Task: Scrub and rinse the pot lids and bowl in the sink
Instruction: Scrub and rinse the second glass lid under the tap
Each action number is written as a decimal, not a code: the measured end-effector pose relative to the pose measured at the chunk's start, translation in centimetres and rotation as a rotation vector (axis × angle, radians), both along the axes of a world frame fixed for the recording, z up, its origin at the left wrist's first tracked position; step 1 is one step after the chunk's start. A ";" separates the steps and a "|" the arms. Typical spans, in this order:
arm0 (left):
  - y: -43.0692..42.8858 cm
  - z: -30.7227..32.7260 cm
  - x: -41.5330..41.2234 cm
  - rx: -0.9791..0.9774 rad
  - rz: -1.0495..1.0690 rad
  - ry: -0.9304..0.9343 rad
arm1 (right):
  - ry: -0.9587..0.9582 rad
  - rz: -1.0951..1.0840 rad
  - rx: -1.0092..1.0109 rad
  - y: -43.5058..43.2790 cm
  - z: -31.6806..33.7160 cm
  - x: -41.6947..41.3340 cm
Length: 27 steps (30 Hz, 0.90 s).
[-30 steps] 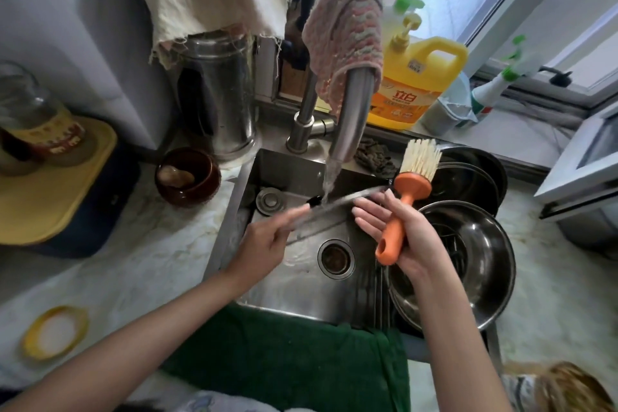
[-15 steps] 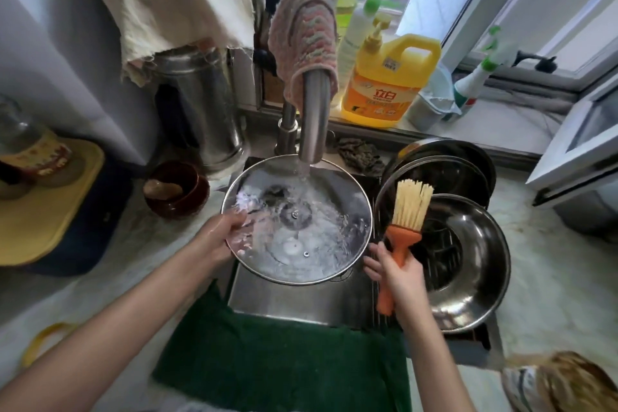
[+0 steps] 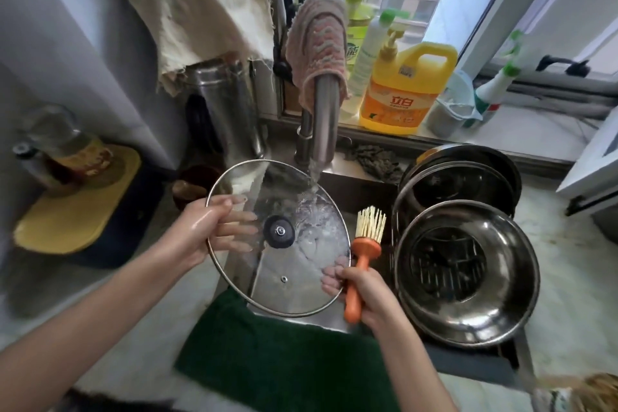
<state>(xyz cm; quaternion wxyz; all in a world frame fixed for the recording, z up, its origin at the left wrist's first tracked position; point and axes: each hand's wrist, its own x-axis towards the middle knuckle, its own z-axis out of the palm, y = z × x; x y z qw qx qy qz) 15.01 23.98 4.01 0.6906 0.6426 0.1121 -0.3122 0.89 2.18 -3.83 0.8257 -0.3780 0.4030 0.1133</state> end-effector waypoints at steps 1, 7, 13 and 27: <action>0.2 0.3 -0.2 0.003 0.000 -0.016 | -0.026 0.004 0.038 0.0 0.0 -0.1; 0.2 0.2 0.6 -0.062 -0.016 -0.045 | -0.235 -0.184 -0.073 0.3 1.4 0.1; -2.8 -1.8 1.4 -0.306 0.036 0.068 | -0.369 -0.259 -0.371 -2.3 6.1 -0.3; -4.8 -3.3 -2.9 -0.428 -0.125 0.411 | -0.050 -0.025 -0.619 -7.0 10.6 -3.3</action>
